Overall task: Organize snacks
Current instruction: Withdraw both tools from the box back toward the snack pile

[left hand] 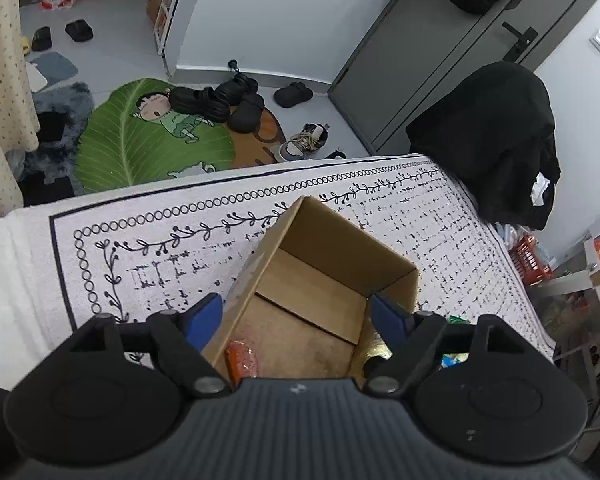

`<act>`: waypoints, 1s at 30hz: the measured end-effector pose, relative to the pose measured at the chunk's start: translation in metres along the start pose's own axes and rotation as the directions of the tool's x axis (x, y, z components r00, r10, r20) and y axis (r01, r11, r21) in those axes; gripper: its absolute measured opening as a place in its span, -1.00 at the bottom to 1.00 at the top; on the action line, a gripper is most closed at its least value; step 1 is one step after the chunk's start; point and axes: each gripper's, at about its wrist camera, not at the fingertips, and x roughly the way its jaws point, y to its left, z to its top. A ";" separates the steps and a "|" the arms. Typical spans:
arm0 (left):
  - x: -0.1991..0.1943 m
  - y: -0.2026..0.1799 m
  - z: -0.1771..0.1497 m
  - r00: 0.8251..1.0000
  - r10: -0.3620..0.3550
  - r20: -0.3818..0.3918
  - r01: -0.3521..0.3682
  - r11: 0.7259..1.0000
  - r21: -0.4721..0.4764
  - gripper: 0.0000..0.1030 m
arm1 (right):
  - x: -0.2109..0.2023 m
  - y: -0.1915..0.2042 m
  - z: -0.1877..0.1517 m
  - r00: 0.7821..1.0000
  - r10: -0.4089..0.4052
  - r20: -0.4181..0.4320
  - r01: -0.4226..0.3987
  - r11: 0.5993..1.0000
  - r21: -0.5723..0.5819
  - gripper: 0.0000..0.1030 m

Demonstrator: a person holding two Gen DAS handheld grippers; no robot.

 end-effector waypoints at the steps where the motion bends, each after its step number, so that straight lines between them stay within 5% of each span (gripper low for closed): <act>1: -0.001 -0.001 -0.001 1.000 0.008 0.004 -0.008 1.000 0.008 0.67 | -0.003 -0.001 0.000 1.000 -0.002 0.007 0.002 1.000 -0.003 0.55; 8: -0.007 -0.007 -0.006 1.000 0.024 0.018 -0.024 0.999 0.039 1.00 | -0.026 -0.020 -0.003 0.999 -0.024 0.029 0.024 0.999 0.029 0.75; 30: -0.017 -0.074 -0.054 1.000 -0.006 -0.029 0.012 0.975 0.222 1.00 | -0.093 -0.104 -0.027 0.987 -0.131 0.093 0.122 0.988 0.096 0.96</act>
